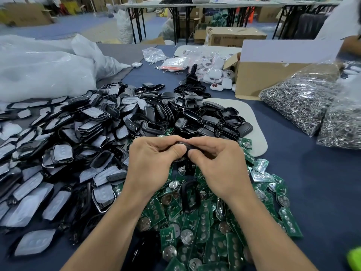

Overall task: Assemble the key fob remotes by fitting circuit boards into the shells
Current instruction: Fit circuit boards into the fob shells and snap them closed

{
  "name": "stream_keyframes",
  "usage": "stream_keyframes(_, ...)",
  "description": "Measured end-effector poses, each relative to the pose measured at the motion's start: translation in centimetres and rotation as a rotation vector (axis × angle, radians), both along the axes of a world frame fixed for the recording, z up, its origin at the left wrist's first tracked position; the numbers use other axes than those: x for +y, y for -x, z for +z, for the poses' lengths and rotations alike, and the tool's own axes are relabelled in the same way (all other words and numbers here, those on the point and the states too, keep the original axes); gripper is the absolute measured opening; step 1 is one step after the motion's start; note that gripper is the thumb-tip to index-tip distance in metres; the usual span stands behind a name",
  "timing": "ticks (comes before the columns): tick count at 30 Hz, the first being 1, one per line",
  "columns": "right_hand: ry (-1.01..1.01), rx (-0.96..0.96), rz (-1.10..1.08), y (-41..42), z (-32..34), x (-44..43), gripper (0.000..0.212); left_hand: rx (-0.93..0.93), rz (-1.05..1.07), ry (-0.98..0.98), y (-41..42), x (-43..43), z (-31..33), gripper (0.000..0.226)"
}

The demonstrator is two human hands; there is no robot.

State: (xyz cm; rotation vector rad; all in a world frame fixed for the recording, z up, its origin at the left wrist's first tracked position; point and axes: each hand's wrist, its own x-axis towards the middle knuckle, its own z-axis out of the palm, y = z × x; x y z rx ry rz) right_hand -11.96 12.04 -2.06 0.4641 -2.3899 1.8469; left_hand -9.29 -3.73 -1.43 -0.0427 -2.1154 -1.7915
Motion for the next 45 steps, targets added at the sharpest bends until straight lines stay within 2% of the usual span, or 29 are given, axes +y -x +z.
stream_keyframes(4, -0.139, 0.088, -0.024, -0.2, 0.7, 0.1, 0.039, 0.059, 0.096, 0.131, -0.2, 0.5, -0.5, 0.035)
stream_keyframes(6, 0.043, -0.029, -0.029, -0.4, 0.9, -0.2, 0.034, 0.055, 0.089, 0.025, -0.2, 0.9, -0.3, 0.027)
stream_keyframes(8, 0.368, -0.284, 0.018, -1.0, 0.7, -1.0, 0.021, 0.01, 0.015, -0.083, -0.1, 1.3, 0.0, 0.019)
stream_keyframes(10, 0.555, -0.47, 0.037, -1.7, 0.6, -2.1, 0.012, -0.071, -0.009, -0.196, 0.0, 1.8, 0.2, 0.012)
stream_keyframes(14, 0.704, -0.589, 0.047, -2.3, 0.7, -3.2, 0.018, -0.132, 0.063, -0.311, -0.3, 2.7, 0.0, 0.049)
stream_keyframes(16, 0.735, -0.598, 0.054, -2.3, 0.7, -3.3, 0.018, -0.124, 0.092, -0.331, -0.4, 3.1, 0.1, 0.054)
stream_keyframes(21, 0.781, -0.587, 0.064, -2.4, 0.1, -3.8, 0.013, -0.134, 0.116, -0.321, -0.2, 3.0, -0.4, 0.05)
stream_keyframes(24, 0.724, -0.592, 0.044, -2.2, -0.2, -3.6, 0.015, -0.14, 0.063, -0.335, 0.0, 2.5, -0.5, 0.049)
stream_keyframes(27, 0.631, -0.584, 0.05, -1.2, 0.5, -2.1, 0.011, -0.146, -0.008, -0.329, 0.1, 1.8, -0.7, 0.066)
stream_keyframes(28, 0.705, -0.599, 0.033, -0.6, 0.9, -1.1, 0.012, -0.132, -0.003, -0.299, 0.2, 1.6, -0.8, 0.07)
stream_keyframes(31, 1.277, -0.596, -0.032, 1.2, 1.7, 2.8, 0.034, -0.08, 0.096, -0.275, 0.4, 1.0, -0.8, 0.065)
stream_keyframes(32, 1.374, -0.586, -0.054, 1.6, 1.6, 3.8, 0.046, -0.062, 0.139, -0.274, 0.5, 0.8, -0.7, 0.062)
stream_keyframes(33, 1.389, -0.589, -0.068, 1.9, 1.5, 4.5, 0.059, -0.045, 0.183, -0.27, 0.6, 0.6, -0.7, 0.059)
stream_keyframes(35, 1.249, -0.593, -0.112, 2.2, 1.1, 4.4, 0.075, -0.019, 0.261, -0.271, 0.8, 0.2, -0.6, 0.053)
stream_keyframes(36, 1.159, -0.572, -0.148, 2.2, 0.8, 4.0, 0.076, -0.015, 0.291, -0.277, 0.9, 0.1, -0.6, 0.05)
stream_keyframes(38, 0.935, -0.456, -0.222, 2.0, 0.7, 2.7, 0.059, -0.022, 0.327, -0.268, 0.9, -0.2, -0.8, 0.044)
stream_keyframes(39, 0.713, -0.342, -0.277, 2.0, 0.7, 2.2, 0.04, -0.028, 0.34, -0.25, 0.9, -0.3, -0.9, 0.041)
stream_keyframes(40, 0.399, -0.209, -0.333, 1.9, 0.4, 2.0, 0.022, -0.032, 0.351, -0.228, 0.9, -0.3, -1.1, 0.038)
stream_keyframes(41, 0.053, -0.083, -0.34, 1.8, 0.2, 1.6, 0.024, -0.033, 0.359, -0.203, 0.9, -0.3, -1.1, 0.034)
stream_keyframes(42, -0.24, -0.009, -0.283, 1.9, -0.4, 1.3, 0.041, -0.033, 0.365, -0.177, 0.9, -0.3, -1.2, 0.031)
stream_keyframes(43, -0.44, 0.01, -0.212, 2.1, -0.8, 0.9, 0.055, -0.032, 0.368, -0.143, 0.9, -0.3, -1.2, 0.029)
stream_keyframes(45, -0.658, 0.012, -0.134, 2.2, -1.3, 0.4, 0.064, -0.042, 0.366, -0.058, 0.9, -0.3, -1.2, 0.029)
